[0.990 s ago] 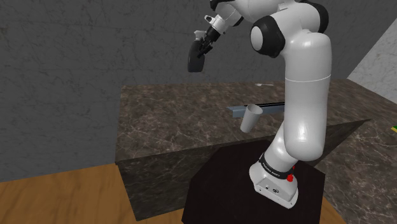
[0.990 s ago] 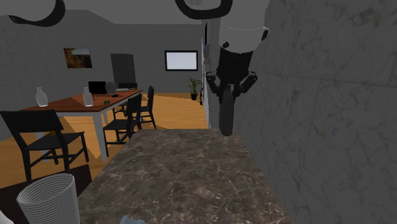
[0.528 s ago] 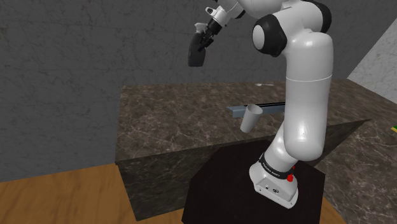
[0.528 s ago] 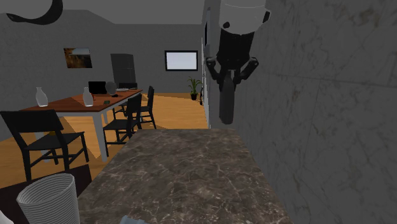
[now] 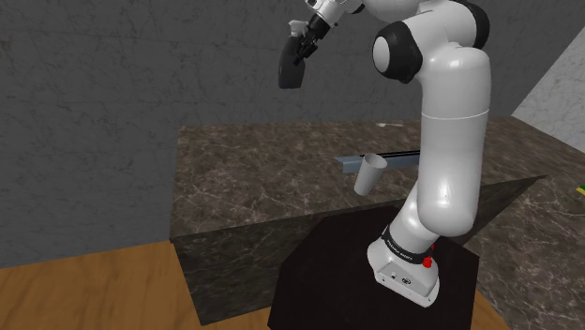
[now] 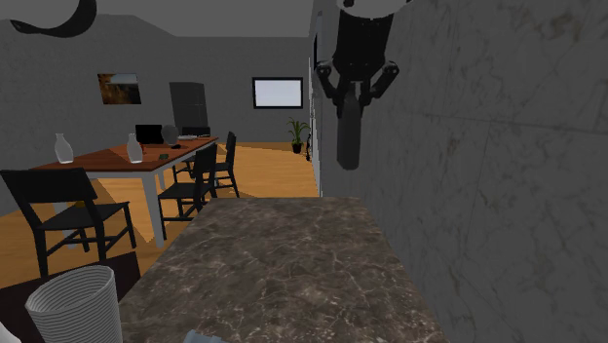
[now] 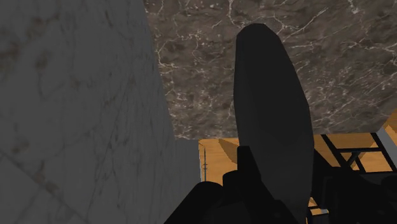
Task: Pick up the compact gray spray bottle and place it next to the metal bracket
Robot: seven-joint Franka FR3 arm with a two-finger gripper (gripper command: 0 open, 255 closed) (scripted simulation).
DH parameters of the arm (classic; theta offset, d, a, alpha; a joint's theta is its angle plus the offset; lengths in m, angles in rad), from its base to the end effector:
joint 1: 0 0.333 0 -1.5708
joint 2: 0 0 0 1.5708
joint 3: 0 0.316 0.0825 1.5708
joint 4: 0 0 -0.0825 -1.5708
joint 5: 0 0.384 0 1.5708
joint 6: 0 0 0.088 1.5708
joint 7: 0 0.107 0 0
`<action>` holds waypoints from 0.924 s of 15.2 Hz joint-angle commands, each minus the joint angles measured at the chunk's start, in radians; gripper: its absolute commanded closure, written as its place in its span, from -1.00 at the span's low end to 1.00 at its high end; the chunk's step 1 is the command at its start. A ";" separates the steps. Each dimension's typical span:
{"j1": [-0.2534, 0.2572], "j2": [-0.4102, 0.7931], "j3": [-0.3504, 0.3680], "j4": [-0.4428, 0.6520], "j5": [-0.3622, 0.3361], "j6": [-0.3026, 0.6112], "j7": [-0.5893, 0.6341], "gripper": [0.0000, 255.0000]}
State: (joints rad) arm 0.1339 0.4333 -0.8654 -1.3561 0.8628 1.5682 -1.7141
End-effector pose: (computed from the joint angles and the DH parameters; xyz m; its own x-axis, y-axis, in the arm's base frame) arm 0.5975 -0.2816 0.5491 0.4727 0.7149 0.5153 0.8345 -0.5510 -0.0013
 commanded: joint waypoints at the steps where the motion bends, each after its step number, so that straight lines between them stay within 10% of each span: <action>1: -0.009 0.002 0.000 0.030 0.001 -0.023 0.015 1.00; 11: -0.083 0.035 0.012 0.211 0.029 -0.148 0.086 1.00; 14: 0.013 -0.102 -0.038 0.029 -0.066 -0.097 0.043 1.00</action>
State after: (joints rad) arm 0.1154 0.3783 -0.8866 -1.2655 0.8310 1.4534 -1.6558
